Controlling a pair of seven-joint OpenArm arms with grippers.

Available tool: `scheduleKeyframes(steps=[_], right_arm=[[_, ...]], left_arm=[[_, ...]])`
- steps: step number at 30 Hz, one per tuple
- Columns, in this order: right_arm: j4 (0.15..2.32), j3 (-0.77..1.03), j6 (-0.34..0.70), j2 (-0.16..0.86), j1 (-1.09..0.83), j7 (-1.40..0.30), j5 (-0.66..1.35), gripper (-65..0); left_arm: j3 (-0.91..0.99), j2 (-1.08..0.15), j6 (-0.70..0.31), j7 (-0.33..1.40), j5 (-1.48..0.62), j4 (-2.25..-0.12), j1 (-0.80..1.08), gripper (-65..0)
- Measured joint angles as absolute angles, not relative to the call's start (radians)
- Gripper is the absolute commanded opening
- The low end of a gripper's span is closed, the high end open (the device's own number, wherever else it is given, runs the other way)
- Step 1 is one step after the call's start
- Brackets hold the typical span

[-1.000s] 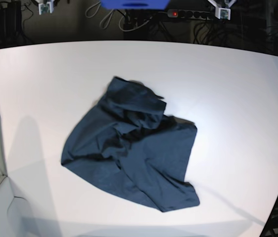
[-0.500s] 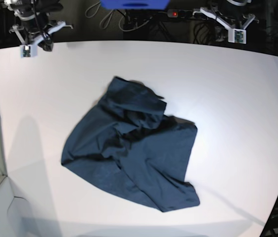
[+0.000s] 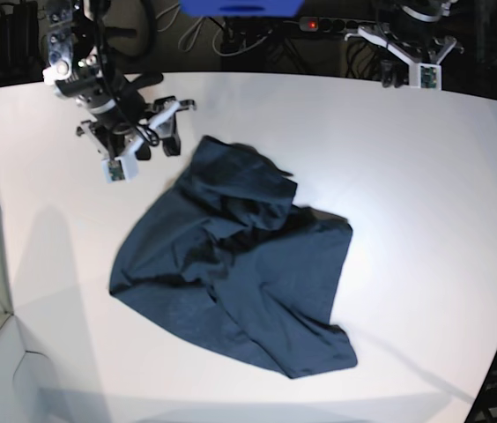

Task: Layout the t-shirt on the table in an organized manner, then fold the t-shirt properly
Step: 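Grasp the navy t-shirt edge with the right gripper and drag it outward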

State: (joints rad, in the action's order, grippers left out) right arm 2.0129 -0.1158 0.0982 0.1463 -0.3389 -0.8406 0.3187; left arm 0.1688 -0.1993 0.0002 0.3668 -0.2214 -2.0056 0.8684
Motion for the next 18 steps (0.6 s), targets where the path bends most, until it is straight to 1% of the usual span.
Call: scheduleKeyframes(steps=[1,2,3,4,8,10,13,18], right_arm=[[2.0,-0.131,0.098,0.146,-0.311,-0.855,0.323,-31.2],[1.987,-0.144,0.098,0.146,-0.29,-0.857,0.323,-31.2],[1.973,-0.153,0.097,0.145,-0.269,-0.86,0.322,-31.3],[1.958,-0.16,0.097,0.146,-0.254,-0.861,0.321,-31.3],[1.864,-0.2,0.097,0.145,-0.209,-0.858,0.322,-31.3],[1.809,-0.199,0.097,0.123,-0.192,-0.855,0.315,-31.3],[1.74,-0.2,0.097,0.118,-0.168,-0.853,0.319,-31.3],[1.689,-0.199,0.097,0.09,-0.167,-0.833,0.315,-31.3]], left_arm=[[0.168,-0.199,0.0,0.367,-0.222,-2.006,0.865,-34.6],[0.168,-0.197,0.0,0.367,-0.222,-2.006,0.862,-30.9],[0.168,-0.199,0.0,0.367,-0.223,-2.006,0.857,-27.8],[0.168,-0.199,0.0,0.367,-0.222,-2.006,0.853,-26.3],[0.168,-0.198,0.0,0.367,-0.222,-2.006,0.85,-25.6],[0.168,-0.199,0.0,0.367,-0.222,-2.006,0.844,-25.6],[0.168,-0.203,0.0,0.366,-0.222,-2.004,0.825,-25.6],[0.174,-0.204,-0.001,0.368,-0.223,-2.004,0.823,-25.6]])
